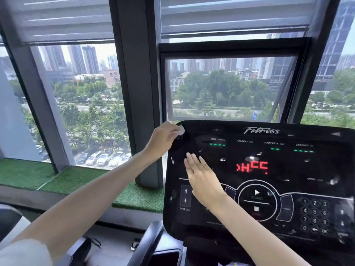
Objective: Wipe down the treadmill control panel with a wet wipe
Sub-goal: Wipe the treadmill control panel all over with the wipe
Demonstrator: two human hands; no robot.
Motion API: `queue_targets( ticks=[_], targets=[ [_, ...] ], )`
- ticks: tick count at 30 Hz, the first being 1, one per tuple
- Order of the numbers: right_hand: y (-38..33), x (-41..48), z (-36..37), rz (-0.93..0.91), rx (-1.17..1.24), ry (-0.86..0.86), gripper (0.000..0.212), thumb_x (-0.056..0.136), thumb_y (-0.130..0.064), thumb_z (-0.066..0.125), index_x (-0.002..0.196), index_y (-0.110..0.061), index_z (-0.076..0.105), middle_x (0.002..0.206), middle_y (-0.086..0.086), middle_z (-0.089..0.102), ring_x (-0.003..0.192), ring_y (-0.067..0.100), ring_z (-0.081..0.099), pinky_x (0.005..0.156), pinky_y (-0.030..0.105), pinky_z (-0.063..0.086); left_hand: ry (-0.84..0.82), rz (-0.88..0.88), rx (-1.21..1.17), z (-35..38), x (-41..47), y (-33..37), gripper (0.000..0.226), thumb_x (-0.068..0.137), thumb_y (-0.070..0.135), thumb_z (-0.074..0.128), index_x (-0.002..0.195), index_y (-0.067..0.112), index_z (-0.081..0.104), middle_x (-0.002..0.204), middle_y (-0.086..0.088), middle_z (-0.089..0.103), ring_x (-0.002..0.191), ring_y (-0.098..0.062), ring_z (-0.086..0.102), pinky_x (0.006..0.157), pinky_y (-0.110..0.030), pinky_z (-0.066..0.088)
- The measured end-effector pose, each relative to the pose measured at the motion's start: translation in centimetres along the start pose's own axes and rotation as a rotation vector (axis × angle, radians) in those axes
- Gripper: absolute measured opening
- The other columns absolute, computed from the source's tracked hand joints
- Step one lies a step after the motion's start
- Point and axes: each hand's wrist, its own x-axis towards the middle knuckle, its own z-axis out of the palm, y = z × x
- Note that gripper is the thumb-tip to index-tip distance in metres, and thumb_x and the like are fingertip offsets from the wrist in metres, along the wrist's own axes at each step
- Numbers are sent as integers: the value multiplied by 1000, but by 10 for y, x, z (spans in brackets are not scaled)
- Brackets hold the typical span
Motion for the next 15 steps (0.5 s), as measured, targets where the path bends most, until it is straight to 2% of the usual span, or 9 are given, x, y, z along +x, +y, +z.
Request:
queue_targets(
  ticks=[3,4,7,8,11,12,15],
  targets=[
    [1,-1,2,-13,10,32,72,92,-13,45,144,5,-1,153,23,-5,143,31,-2,115,40,-2,-193,81,23,8,-14,5,16,88,1,60,99,6,69,91,6,56,83,-5,55,82,-4,37],
    [2,-1,3,-14,16,56,71,92,-10,44,145,5,0,153,23,-4,143,31,-1,115,40,0,-170,52,9,8,-10,4,15,88,1,60,100,5,69,92,3,58,82,-5,55,81,-4,37],
    [3,-1,8,-35,10,61,71,90,-5,44,144,5,0,153,23,-4,143,32,0,115,40,2,65,-145,-23,4,-3,4,13,91,7,58,100,7,67,92,3,59,83,-4,54,79,-6,37],
    [2,0,10,-33,7,64,72,89,-6,47,144,6,2,153,24,-2,143,32,3,115,40,4,58,-120,-9,5,-7,8,13,91,6,57,99,8,66,92,5,58,84,-3,52,80,-6,36],
    [2,2,10,16,8,50,78,77,-12,66,141,6,25,149,25,22,139,31,25,113,39,18,-164,28,25,11,-19,12,13,89,4,59,98,8,68,91,11,55,86,-2,52,85,-12,40],
    [3,2,9,26,2,58,79,76,-13,68,140,6,27,149,24,24,138,31,27,112,39,19,-163,9,17,9,-15,11,13,89,7,59,99,9,68,91,12,56,86,-2,54,86,-14,42],
    [3,0,10,-27,-45,79,77,86,-10,56,143,7,8,153,24,6,142,32,11,114,40,9,35,-132,-46,0,-1,9,14,92,9,57,101,10,67,91,9,58,87,-4,56,82,-8,40]
  ],
)
